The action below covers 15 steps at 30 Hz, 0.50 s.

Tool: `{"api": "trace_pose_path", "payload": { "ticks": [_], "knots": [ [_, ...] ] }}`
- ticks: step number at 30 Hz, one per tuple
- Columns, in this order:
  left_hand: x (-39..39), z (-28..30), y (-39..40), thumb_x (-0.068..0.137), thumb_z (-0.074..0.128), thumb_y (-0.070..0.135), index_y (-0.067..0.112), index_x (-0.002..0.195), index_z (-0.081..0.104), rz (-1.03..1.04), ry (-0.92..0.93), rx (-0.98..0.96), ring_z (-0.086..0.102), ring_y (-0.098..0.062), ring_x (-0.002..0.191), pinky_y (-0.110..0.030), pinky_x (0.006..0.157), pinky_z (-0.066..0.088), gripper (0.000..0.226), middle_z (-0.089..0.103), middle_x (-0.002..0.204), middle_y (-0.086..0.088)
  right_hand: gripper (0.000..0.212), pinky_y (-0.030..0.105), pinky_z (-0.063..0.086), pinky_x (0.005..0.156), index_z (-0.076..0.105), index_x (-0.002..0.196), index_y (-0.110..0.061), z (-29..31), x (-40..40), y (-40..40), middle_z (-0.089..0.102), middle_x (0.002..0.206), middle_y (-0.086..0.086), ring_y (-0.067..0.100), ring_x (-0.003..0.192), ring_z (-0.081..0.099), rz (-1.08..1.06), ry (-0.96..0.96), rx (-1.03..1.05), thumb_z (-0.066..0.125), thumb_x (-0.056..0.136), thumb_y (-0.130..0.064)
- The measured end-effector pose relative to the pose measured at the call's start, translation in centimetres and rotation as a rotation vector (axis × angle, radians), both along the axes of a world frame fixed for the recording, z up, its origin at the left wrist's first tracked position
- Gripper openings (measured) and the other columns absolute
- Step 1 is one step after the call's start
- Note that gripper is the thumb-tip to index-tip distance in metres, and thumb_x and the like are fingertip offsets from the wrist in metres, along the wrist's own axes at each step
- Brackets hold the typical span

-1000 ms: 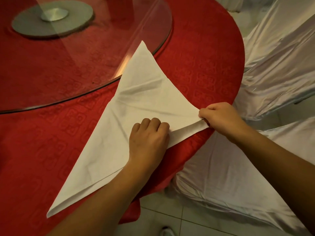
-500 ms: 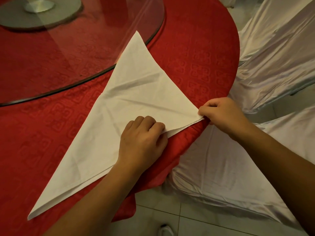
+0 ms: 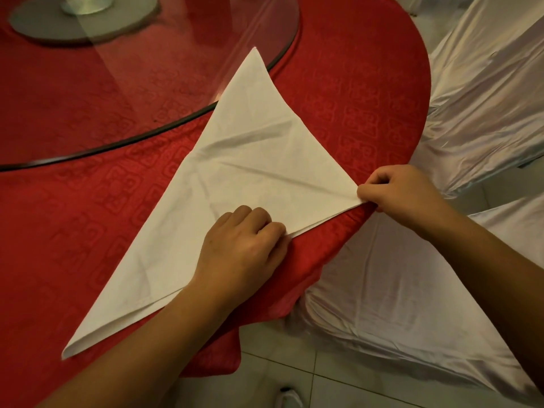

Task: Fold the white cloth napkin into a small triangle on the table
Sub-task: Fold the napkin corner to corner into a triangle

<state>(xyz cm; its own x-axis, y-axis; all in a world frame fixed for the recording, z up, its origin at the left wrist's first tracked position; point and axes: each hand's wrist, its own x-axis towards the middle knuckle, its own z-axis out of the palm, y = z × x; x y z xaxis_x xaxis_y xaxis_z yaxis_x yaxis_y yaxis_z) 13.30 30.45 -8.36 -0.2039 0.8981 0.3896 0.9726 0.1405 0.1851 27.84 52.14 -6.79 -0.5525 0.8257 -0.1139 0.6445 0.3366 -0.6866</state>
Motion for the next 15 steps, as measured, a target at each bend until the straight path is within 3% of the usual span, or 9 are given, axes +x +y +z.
{"api": "trace_pose_path", "payload": {
  "ticks": [8, 12, 15],
  "knots": [
    [-3.9, 0.4, -11.1, 0.090, 0.057, 0.032, 0.011, 0.097, 0.072, 0.106, 0.076, -0.102, 0.059, -0.025, 0.075, -0.037, 0.060, 0.047, 0.026, 0.066, 0.087, -0.008, 0.008, 0.049, 0.056, 0.073, 0.068, 0.068, -0.021, -0.5, 0.3, 0.0, 0.067, 0.073, -0.001, 0.019, 0.071, 0.063, 0.042, -0.036, 0.060, 0.070, 0.075, -0.025],
    [-5.3, -0.1, -17.4, 0.089, 0.054, 0.040, 0.012, 0.101, 0.071, 0.293, 0.017, -0.103, 0.057, -0.026, 0.083, -0.036, 0.066, 0.047, 0.035, 0.064, 0.095, -0.009, 0.010, 0.038, 0.053, 0.063, 0.067, 0.069, -0.022, -0.5, 0.2, -0.2, 0.066, 0.074, 0.001, 0.021, 0.070, 0.062, 0.047, -0.042, 0.057, 0.069, 0.077, -0.028],
    [-5.0, -0.4, -20.3, 0.086, 0.054, 0.041, 0.012, 0.103, 0.070, 0.425, -0.097, -0.048, 0.054, -0.022, 0.087, -0.028, 0.070, 0.042, 0.037, 0.062, 0.097, -0.006, 0.013, 0.035, 0.050, 0.060, 0.068, 0.068, -0.024, -0.5, 0.5, -0.2, 0.067, 0.075, 0.004, 0.024, 0.070, 0.062, 0.009, -0.071, 0.013, 0.069, 0.072, -0.036]
  ]
}}
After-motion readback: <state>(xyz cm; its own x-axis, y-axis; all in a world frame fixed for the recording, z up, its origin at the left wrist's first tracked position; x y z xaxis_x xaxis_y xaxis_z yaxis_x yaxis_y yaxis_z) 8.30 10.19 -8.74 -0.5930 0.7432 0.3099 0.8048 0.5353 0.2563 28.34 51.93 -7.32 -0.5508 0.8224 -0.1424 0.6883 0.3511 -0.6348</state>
